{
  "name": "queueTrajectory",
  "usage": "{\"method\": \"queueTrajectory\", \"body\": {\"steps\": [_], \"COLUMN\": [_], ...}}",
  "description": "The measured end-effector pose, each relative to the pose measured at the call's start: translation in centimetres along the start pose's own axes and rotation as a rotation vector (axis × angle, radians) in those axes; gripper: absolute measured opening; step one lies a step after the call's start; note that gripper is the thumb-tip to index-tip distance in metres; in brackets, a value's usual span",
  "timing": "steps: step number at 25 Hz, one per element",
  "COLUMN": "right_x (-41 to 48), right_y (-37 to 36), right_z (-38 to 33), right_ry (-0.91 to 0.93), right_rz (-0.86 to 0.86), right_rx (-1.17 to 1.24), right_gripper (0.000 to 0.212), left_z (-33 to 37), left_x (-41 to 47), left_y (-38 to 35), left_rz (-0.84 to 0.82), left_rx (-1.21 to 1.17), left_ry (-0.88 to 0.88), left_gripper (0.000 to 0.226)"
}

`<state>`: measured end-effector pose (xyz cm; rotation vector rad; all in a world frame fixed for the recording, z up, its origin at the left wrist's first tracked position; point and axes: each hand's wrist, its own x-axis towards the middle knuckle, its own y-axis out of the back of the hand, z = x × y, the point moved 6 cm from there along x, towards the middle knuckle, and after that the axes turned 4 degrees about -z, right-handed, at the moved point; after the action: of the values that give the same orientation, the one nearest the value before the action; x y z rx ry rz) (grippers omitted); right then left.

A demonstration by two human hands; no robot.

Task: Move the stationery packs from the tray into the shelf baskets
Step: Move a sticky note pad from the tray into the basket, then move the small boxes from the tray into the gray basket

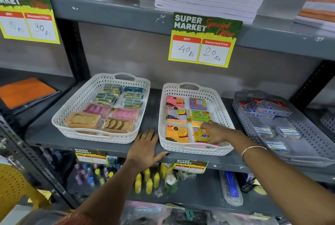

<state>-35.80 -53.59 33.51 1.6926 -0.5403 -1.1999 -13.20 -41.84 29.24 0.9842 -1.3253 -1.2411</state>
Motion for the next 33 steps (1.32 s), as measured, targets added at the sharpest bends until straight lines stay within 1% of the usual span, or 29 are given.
{"method": "queueTrajectory", "body": {"steps": [4, 7, 8, 9, 10, 12, 14, 15, 16, 19, 21, 23, 25, 26, 28, 30, 33], "right_x": [-0.2, -0.6, -0.9, -1.3, -1.6, -2.6, -3.7, -4.1, -4.6, -5.6, -6.0, -6.2, -6.2, -5.9, -5.0, -4.0, -2.8], "right_y": [-0.1, 0.0, 0.6, 1.6, 2.8, 5.8, 8.1, 8.8, 9.4, 9.0, 7.0, 3.5, -1.2, -4.0, -10.6, -17.5, -27.3], "right_z": [0.0, -0.1, -0.6, -1.4, -2.7, -5.8, -10.0, -12.6, -15.1, -23.6, -29.6, -35.9, -41.5, -43.8, -48.6, -52.6, -57.1], "right_ry": [-0.014, -0.02, -0.008, 0.019, 0.064, 0.168, 0.282, 0.35, 0.418, 0.645, 0.789, 0.946, 1.079, 1.108, 1.135, 1.16, 1.202], "right_rz": [-0.022, -0.041, -0.022, 0.025, 0.113, 0.352, 0.548, 0.619, 0.672, 0.722, 0.679, 0.594, 0.481, 0.41, 0.249, 0.096, -0.073], "right_rx": [0.008, 0.03, 0.041, 0.044, 0.041, 0.047, 0.069, 0.084, 0.109, 0.179, 0.196, 0.191, 0.157, 0.128, 0.04, -0.058, -0.192], "right_gripper": [0.078, 0.086, 0.086, 0.081, 0.072, 0.046, 0.03, 0.027, 0.025, 0.026, 0.027, 0.028, 0.03, 0.032, 0.035, 0.039, 0.043], "left_z": [0.1, 0.0, 0.2, 0.3, 0.3, 0.9, 0.8, 0.3, -0.3, -3.2, -5.3, -7.3, -8.0, -8.0, -7.6, -7.3, -7.1], "left_x": [0.1, 0.1, 0.2, 0.2, 0.0, -0.7, -2.7, -4.6, -6.4, -13.8, -19.5, -25.8, -31.8, -34.3, -39.0, -42.7, -47.1], "left_y": [0.0, 0.0, 0.1, 0.3, 0.6, 1.7, 2.3, 2.2, 1.8, 0.0, -1.3, -3.3, -5.3, -6.5, -9.5, -12.5, -17.5], "left_rz": [0.006, -0.025, -0.042, -0.061, -0.074, -0.053, 0.002, 0.039, 0.041, -0.052, -0.117, -0.161, -0.19, -0.188, -0.292, -0.337, -0.392], "left_rx": [0.012, 0.046, 0.04, 0.024, 0.0, -0.04, -0.055, -0.012, 0.047, 0.129, 0.062, -0.035, -0.008, -0.02, -0.102, -0.167, -0.193], "left_ry": [0.004, 0.006, 0.005, 0.01, 0.014, -0.009, -0.021, 0.006, 0.054, 0.255, 0.469, 0.669, 0.792, 0.853, 0.932, 0.972, 1.005], "left_gripper": [0.081, 0.081, 0.081, 0.081, 0.081, 0.078, 0.071, 0.067, 0.063, 0.06, 0.062, 0.062, 0.059, 0.059, 0.061, 0.064, 0.068]}}
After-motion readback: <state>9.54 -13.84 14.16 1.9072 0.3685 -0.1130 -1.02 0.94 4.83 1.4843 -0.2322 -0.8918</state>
